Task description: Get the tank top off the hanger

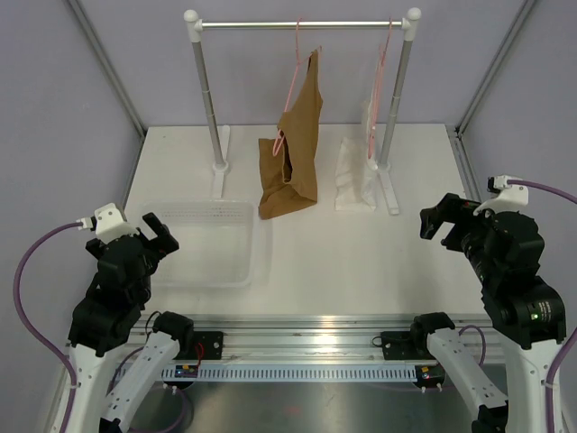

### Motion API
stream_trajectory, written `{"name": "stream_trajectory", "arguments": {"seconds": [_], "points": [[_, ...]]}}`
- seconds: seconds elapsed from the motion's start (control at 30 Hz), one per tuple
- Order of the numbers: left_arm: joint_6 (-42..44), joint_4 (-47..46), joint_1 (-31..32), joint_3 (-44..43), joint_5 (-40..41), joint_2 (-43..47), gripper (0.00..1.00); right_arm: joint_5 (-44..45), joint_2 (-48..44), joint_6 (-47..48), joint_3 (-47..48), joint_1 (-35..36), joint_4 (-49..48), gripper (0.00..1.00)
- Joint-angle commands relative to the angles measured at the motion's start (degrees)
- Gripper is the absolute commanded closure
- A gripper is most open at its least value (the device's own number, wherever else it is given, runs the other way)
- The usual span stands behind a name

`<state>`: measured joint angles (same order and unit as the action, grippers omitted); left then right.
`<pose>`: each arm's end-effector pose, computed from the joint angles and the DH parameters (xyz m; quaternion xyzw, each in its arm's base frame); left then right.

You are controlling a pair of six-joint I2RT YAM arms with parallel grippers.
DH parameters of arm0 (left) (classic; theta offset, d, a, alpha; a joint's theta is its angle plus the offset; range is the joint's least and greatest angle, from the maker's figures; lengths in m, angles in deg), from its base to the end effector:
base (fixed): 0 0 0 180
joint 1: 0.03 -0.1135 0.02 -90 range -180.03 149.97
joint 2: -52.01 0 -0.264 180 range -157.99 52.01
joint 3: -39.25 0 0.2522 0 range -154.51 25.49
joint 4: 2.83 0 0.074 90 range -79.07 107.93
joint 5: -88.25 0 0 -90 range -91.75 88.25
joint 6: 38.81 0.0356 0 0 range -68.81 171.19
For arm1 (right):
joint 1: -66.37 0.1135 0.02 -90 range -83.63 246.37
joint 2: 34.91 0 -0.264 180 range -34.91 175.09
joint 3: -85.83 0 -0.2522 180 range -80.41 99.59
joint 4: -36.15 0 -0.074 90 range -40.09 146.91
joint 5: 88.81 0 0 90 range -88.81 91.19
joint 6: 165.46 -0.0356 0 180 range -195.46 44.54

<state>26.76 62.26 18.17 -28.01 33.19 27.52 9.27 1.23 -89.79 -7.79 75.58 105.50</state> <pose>0.0637 0.0005 0.3550 -0.2100 0.7820 0.0392 0.5855 0.0712 0.0065 0.4273 0.0771 0.8100 0.0618 0.5780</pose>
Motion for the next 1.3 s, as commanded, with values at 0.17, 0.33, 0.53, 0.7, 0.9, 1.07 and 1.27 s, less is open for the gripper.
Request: {"name": "stream_trajectory", "arguments": {"seconds": [0.17, 0.33, 0.53, 0.7, 0.9, 1.07, 1.27], "points": [[0.5, -3.4, -0.8, 0.5, -1.5, 0.0, 0.01, -11.2, -2.6, -3.0, -2.0, -0.1, -10.0, 0.01], [0.6, -3.7, -1.2, 0.6, -1.9, 0.1, 0.01, -29.3, 1.9, -10.6, -1.4, -0.2, -22.6, 0.0], [0.8, -4.0, -1.3, 0.8, -2.6, 0.1, 0.01, -45.0, 14.5, -23.5, 1.4, -0.2, -41.1, 0.01], [0.8, -4.0, -1.3, 0.8, -2.9, 0.1, 0.01, -41.0, 25.3, -22.5, 12.1, 3.7, -40.4, 0.01], [0.9, -4.0, -1.4, 0.8, -2.9, -0.1, 0.01, -25.5, 37.8, -18.7, 25.5, 10.7, -33.6, 0.1], [1.0, -4.2, -1.4, 0.9, -3.0, -0.3, 0.01, -10.0, 48.3, -17.5, 34.6, 18.2, -30.6, 0.15], [1.0, -4.3, -1.4, 1.0, -3.4, -0.5, 0.01, 5.2, 61.8, -9.4, 48.8, 27.7, -27.1, 0.17]]}}
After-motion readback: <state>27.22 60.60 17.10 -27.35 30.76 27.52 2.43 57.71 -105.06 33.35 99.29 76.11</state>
